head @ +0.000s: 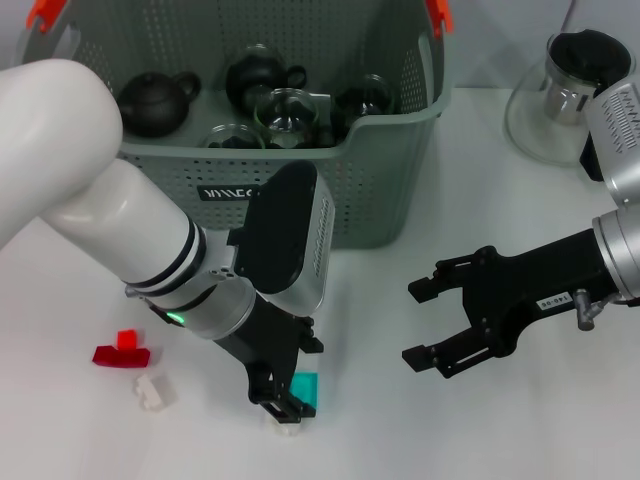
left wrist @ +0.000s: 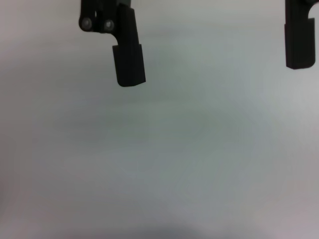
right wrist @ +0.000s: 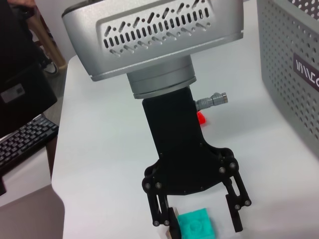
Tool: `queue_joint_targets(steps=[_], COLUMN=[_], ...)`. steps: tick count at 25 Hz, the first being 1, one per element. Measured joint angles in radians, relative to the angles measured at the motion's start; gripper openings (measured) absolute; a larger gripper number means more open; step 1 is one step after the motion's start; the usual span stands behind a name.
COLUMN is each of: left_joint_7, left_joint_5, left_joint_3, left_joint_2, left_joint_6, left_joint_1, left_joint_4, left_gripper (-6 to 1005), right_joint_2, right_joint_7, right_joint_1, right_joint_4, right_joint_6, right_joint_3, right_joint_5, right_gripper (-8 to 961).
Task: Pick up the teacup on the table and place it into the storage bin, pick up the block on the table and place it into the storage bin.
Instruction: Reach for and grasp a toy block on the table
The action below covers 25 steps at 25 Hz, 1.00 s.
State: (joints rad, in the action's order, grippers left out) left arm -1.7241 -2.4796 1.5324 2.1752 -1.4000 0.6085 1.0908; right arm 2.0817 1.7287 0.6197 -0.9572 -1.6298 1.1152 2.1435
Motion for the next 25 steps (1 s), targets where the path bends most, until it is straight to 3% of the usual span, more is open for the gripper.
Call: queue_joint_targets(steps=[25], left_joint_7=[-0.028], left_joint_5=[-0.033], left_joint_3=[0.036], left_joint_2=[-0.001], left_joint_6=[-0.041], left_joint_1=[0.018], left_joint_4=[0.056], left_gripper=[687], right_joint_2=[0.003], right_joint_7=[0.000], right_joint_1=[0.002], right_joint_4=[-0.001], right_joint_6=[0.013], right_joint_3=[-0.002], right_joint_5=[-0.005], right_gripper=[925])
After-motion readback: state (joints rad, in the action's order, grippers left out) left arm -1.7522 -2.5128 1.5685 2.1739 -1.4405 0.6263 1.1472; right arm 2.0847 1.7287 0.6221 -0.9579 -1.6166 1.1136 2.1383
